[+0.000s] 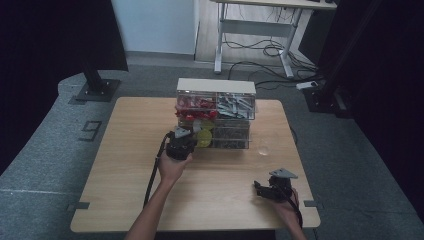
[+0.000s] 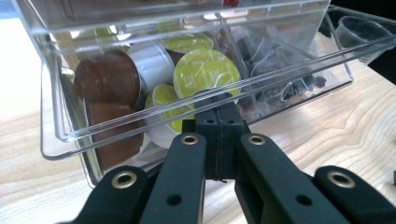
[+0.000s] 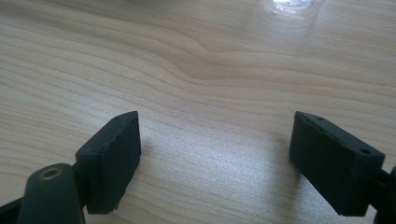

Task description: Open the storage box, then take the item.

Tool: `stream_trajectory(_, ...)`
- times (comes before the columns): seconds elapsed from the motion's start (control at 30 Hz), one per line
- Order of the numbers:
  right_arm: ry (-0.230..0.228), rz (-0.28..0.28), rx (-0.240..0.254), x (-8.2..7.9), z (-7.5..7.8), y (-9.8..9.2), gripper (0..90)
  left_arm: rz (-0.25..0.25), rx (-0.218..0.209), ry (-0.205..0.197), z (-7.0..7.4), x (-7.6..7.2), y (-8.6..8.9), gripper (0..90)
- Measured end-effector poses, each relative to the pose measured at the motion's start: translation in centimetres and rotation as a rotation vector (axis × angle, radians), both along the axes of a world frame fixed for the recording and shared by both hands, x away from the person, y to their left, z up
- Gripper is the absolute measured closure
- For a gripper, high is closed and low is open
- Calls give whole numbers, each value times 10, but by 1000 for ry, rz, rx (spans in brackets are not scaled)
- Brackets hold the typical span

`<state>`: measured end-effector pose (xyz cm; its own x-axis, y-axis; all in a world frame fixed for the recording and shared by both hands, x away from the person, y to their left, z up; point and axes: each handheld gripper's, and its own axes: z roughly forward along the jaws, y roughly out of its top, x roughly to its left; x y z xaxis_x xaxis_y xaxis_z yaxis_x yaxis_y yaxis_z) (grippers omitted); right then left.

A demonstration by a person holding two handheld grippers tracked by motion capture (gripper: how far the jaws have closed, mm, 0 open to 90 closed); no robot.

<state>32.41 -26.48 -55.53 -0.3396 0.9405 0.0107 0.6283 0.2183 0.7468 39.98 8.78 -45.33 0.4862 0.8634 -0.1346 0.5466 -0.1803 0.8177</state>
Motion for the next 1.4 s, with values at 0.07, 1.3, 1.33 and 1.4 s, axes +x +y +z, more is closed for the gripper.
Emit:
stream_trajectory(0.07, -1, 1, 1, 0, 0, 0, 177, 0, 2, -3, 3, 1, 1, 900)
stream_trajectory(1.3, -6, -3, -4, 2, 0, 2, 188, 21, -14, -51, 43, 17, -8, 900)
stream_trajectory(1.33, -7, -3, -5, 1, 0, 2, 190, 19, -16, -51, 43, 17, -7, 900)
stream_trajectory(1.4, -16, -1, -13, 1, 0, 3, 196, 15, -17, -50, 43, 16, -8, 900)
